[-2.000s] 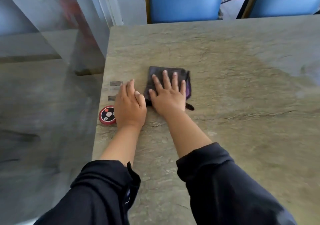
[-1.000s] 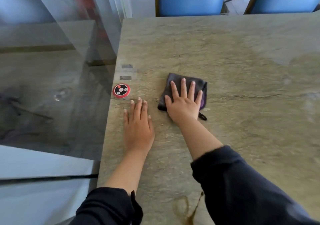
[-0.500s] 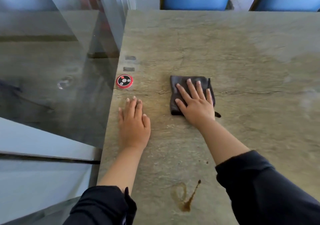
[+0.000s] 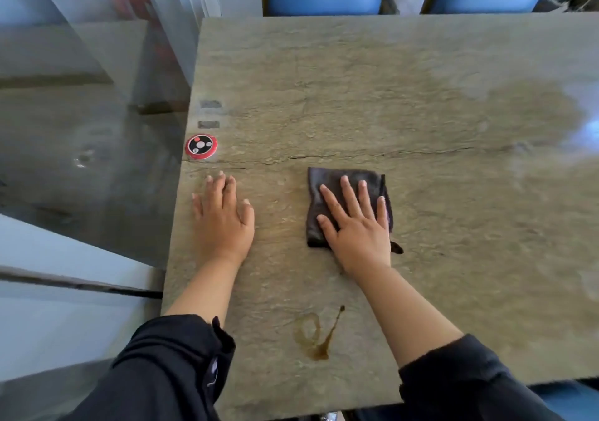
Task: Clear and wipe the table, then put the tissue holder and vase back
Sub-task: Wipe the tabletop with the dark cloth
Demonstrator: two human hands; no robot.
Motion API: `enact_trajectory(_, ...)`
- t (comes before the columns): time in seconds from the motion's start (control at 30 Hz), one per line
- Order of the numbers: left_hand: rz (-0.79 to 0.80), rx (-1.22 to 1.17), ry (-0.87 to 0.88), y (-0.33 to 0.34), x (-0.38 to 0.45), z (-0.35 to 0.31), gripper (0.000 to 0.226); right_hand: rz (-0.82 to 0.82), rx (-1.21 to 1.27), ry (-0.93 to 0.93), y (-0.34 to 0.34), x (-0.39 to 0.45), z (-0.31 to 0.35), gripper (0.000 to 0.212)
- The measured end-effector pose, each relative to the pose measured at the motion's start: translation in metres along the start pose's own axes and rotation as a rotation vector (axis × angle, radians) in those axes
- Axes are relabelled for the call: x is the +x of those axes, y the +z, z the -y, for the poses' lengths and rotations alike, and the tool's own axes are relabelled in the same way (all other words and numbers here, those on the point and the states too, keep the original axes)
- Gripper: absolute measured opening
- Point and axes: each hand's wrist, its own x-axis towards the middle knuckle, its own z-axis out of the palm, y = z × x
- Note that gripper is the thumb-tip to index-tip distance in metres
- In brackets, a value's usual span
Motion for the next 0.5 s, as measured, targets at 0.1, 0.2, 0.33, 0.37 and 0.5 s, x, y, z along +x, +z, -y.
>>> enact_trajectory(0.1, 0.025, 0.018, 0.005, -0.001, 0.0, 0.001, 0.059, 0.011, 0.066, 0.246, -0.001, -0.014, 0.026, 0.059)
enact_trajectory(0.2, 0.029, -0.04, -0.038, -0.003, 0.0, -0.003, 0.056, 0.101, 0.167, 0.119, -0.008, -0.03, 0.052, 0.061)
enact_trajectory(0.33, -0.068, -0.219, 0.21, -0.005, -0.025, -0.055, 0.052, -0.084, 0.516, 0.063, -0.023, -0.038, 0.014, 0.045)
enact_trajectory(0.37, -0.022, -0.191, 0.345, 0.0, -0.034, -0.076, 0.054, -0.174, 0.498, 0.157, -0.023, -0.04, -0.004, 0.044)
enact_trajectory(0.5, 0.184, 0.08, 0.479, 0.027, -0.064, -0.133, 0.061, -0.156, 0.296, 0.311, -0.008, -0.046, -0.047, 0.048)
